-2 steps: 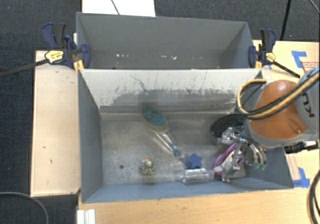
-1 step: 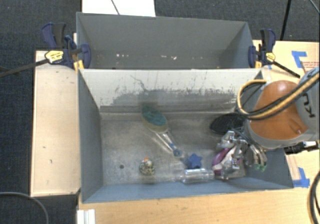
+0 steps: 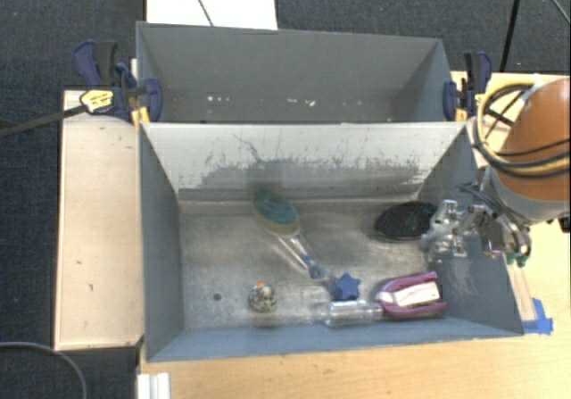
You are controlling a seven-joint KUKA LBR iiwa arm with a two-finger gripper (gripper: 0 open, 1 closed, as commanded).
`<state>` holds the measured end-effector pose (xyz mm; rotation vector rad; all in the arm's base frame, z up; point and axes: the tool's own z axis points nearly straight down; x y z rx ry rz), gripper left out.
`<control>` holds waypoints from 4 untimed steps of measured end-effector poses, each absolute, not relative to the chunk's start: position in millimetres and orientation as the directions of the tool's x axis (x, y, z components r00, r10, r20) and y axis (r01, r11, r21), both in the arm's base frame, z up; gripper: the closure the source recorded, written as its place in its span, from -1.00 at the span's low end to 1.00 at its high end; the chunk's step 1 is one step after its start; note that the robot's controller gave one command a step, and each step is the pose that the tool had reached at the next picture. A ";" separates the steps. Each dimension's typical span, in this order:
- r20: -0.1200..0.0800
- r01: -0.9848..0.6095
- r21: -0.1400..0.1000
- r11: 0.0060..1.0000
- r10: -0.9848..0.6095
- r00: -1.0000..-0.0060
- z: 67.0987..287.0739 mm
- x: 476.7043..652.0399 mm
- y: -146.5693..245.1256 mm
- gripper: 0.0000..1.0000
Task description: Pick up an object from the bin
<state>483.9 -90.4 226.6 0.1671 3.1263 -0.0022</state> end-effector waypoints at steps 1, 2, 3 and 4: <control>-0.003 0.106 0.000 0.994 0.106 -0.994 222.1 482.7 -90.2 -1.00; 0.009 0.209 0.002 0.978 0.209 -0.978 84.1 507.0 -69.7 -1.00; -0.014 0.129 0.001 0.992 0.129 -0.992 72.8 482.1 -45.1 -1.00; -0.003 -0.137 -0.004 0.990 -0.137 -0.990 88.7 504.2 -125.3 -1.00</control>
Offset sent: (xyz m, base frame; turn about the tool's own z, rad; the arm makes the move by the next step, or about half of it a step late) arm 0.0000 0.0000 0.0000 0.0000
